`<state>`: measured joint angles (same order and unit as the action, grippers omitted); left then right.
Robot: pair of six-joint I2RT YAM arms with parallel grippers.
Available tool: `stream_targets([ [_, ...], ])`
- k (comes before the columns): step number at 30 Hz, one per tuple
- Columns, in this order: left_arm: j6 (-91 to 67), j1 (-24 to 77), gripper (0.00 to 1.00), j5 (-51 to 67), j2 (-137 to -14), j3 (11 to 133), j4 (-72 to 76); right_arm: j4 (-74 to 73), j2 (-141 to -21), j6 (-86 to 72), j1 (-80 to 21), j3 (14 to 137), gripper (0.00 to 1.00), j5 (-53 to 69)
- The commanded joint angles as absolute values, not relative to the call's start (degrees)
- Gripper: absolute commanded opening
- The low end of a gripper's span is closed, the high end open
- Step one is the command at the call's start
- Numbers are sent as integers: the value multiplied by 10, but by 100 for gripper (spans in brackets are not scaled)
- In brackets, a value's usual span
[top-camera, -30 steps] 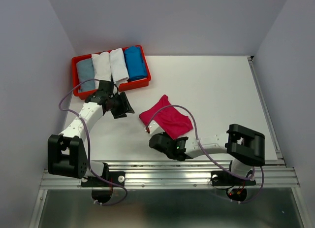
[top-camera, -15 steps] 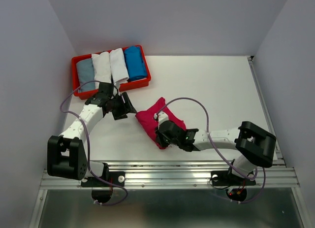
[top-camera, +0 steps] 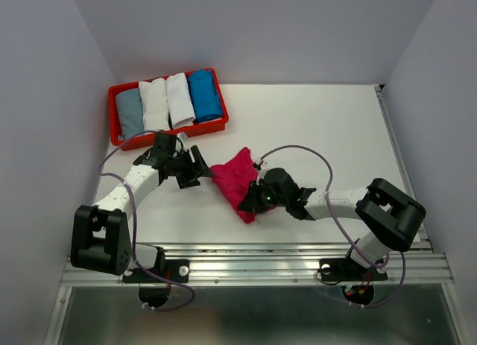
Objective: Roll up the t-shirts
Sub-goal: Roll the T-shirt to the center of the board.
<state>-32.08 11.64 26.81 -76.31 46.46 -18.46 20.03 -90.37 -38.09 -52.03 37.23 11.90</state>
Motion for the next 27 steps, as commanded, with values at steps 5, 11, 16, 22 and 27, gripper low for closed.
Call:
stream_targets([
  [5,-331,139,73,279,-758,466,-156,382,-923,-505,-463,319,1,288],
  [11,-353,183,69,272,-777,475,-132,471,-932,-576,-433,276,1,333],
  [16,-358,208,69,267,-802,490,-126,556,-957,-635,-420,239,1,361],
  [22,-371,211,84,227,-800,496,-148,568,-961,-626,-415,236,1,358],
  [27,-388,214,85,221,-822,500,-131,527,-947,-599,-415,240,1,351],
])
